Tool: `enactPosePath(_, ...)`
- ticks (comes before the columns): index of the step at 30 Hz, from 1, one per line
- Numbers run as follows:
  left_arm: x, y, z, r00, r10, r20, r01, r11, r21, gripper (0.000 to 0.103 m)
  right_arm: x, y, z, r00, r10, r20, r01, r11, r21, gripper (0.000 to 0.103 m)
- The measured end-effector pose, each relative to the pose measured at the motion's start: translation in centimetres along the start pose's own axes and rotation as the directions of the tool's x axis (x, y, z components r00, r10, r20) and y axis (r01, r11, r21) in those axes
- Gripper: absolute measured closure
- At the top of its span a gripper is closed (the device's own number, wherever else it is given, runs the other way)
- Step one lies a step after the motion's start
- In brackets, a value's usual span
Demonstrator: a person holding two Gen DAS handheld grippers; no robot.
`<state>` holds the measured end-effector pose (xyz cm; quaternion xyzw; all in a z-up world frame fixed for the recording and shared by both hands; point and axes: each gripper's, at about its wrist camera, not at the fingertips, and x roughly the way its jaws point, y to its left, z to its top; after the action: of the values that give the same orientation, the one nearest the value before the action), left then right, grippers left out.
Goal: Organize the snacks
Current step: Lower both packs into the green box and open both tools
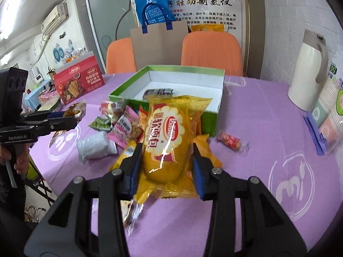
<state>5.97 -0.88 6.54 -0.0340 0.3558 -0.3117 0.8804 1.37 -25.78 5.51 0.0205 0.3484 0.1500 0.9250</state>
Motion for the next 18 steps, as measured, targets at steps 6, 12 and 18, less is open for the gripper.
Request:
enactPosePath(6, 4.0, 1.8, 4.6, 0.999, 0.049, 0.012, -0.048, 0.998, -0.039, 0.06, 5.1, -0.8, 4.4, 1.0, -0.002, 0.003, 0.002, 0.999, 0.032, 0.06)
enactPosePath(12, 8.7, 4.6, 7.2, 0.996, 0.091, -0.023, -0.092, 0.99, -0.106, 0.059, 9.8, -2.6, 7.0, 0.999, -0.023, -0.027, 0.025, 0.996, 0.081, 0.06)
enactPosePath(18, 12.3, 6.9, 7.5, 0.985, 0.145, -0.09, -0.158, 0.975, -0.156, 0.059, 14.2, -4.5, 7.5, 0.995, -0.025, -0.1, 0.038, 0.991, 0.127, 0.06)
